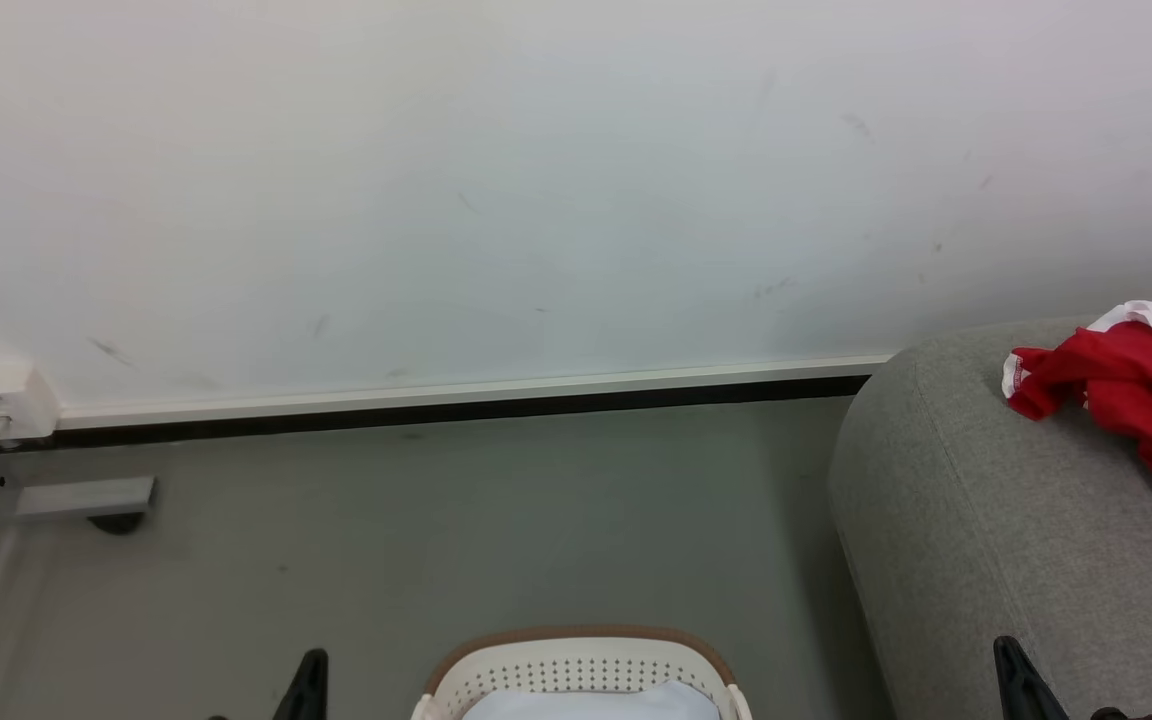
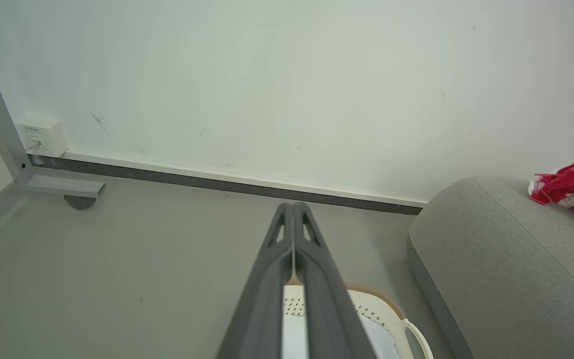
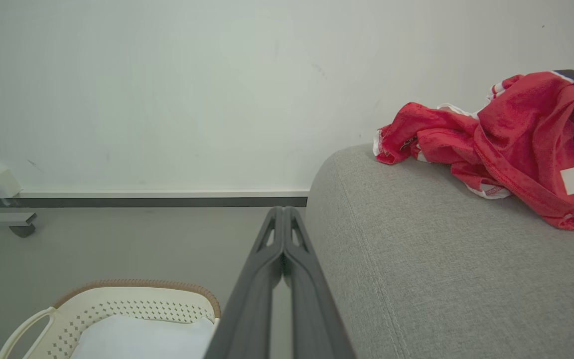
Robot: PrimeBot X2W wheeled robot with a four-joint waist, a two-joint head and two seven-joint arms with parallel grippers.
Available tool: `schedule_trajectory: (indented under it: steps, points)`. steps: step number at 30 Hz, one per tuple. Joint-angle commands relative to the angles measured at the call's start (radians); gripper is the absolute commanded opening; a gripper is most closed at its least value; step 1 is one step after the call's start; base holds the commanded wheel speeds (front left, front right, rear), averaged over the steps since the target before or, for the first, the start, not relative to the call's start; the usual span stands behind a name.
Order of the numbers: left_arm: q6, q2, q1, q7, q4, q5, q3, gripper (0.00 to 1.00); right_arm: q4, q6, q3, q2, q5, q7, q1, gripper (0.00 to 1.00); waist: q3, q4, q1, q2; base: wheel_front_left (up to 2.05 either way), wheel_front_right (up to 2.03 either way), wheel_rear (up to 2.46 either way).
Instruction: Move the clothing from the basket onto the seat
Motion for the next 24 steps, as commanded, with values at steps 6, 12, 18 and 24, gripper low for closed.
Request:
schedule_trajectory:
  steps: [6, 12, 18, 24]
  points:
    - [-0.002, 0.005, -0.029, 0.032, -0.015, -0.131, 0.019, 0.00, -0.021, 0.000, -0.013, -0.008, 0.141, 0.030, -0.034, 0.00, 0.002, 0.001, 0.0000, -0.0001, 0.00, 0.00, 0.00]
    - [-0.004, 0.005, -0.039, 0.058, -0.021, -0.237, 0.027, 0.00, -0.031, 0.000, -0.016, -0.009, 0.259, 0.055, -0.041, 0.00, 0.005, 0.002, 0.0000, -0.0001, 0.00, 0.00, 0.00]
    - [-0.005, 0.005, -0.050, 0.083, -0.025, -0.337, 0.036, 0.00, -0.038, 0.000, -0.021, -0.010, 0.368, 0.079, -0.050, 0.00, 0.007, 0.003, 0.0000, -0.0001, 0.00, 0.00, 0.00]
    - [-0.006, 0.005, -0.061, 0.107, -0.027, -0.429, 0.045, 0.00, -0.042, -0.001, -0.027, -0.010, 0.469, 0.103, -0.059, 0.00, 0.010, 0.004, 0.0000, -0.0001, 0.00, 0.00, 0.00]
